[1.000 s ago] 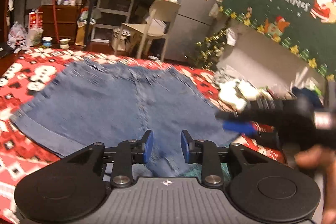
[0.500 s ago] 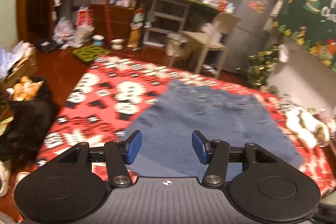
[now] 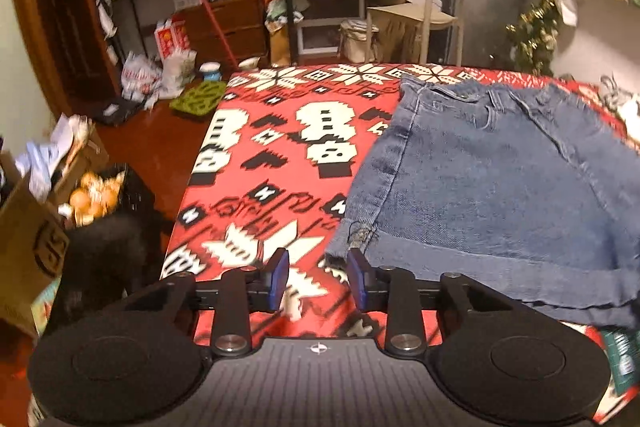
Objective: Fold clothes
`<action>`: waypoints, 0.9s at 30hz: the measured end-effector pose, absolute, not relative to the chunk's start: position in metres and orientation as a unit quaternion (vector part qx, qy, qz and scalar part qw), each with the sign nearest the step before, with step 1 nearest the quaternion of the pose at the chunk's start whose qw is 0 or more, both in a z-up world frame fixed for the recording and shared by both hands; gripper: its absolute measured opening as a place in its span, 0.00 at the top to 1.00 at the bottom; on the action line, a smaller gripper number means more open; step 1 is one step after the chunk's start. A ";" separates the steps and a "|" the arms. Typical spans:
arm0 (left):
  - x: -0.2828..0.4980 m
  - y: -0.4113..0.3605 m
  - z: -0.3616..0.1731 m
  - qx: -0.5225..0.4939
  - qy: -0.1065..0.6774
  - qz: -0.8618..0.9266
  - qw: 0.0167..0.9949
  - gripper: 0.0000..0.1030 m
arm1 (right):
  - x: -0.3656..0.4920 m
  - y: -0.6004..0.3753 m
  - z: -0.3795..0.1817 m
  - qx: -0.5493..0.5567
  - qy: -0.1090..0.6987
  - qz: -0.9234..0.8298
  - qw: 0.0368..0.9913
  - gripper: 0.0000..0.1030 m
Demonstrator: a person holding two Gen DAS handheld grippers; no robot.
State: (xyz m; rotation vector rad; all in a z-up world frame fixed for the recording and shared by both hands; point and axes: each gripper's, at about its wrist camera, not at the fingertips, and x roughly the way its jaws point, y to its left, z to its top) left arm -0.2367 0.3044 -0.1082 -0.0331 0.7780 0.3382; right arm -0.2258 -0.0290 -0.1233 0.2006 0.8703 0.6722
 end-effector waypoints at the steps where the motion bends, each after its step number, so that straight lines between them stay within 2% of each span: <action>1: -0.234 0.304 -0.111 -0.005 0.383 0.160 0.910 0.77 | -0.227 -0.029 -0.123 0.091 0.412 0.319 0.849 0.63; 4: -0.230 0.301 -0.120 0.039 0.402 0.155 0.902 0.82 | -0.229 -0.028 -0.123 0.081 0.409 0.320 0.851 0.63; 13: -0.221 0.294 -0.130 0.056 0.398 0.136 0.906 0.83 | -0.241 -0.020 -0.123 0.003 0.376 0.335 0.864 0.63; 17: -0.217 0.299 -0.130 0.019 0.388 0.141 0.911 0.82 | -0.247 -0.019 -0.126 -0.032 0.365 0.336 0.868 0.68; 21: -0.212 0.305 -0.130 -0.020 0.377 0.146 0.914 0.82 | -0.251 -0.016 -0.128 -0.058 0.356 0.339 0.869 0.68; 24: -0.212 0.308 -0.130 -0.054 0.366 0.150 0.917 0.88 | -0.251 -0.013 -0.130 -0.070 0.358 0.334 0.869 0.68; 25: -0.212 0.309 -0.130 -0.065 0.362 0.151 0.917 0.95 | -0.251 -0.011 -0.130 -0.075 0.356 0.333 0.870 0.68; 26: -0.213 0.310 -0.130 -0.072 0.360 0.153 0.918 0.96 | -0.252 -0.009 -0.131 -0.083 0.351 0.333 0.871 0.73; 27: -0.214 0.311 -0.130 -0.078 0.357 0.155 0.918 0.97 | -0.254 -0.008 -0.130 -0.091 0.346 0.336 0.871 0.82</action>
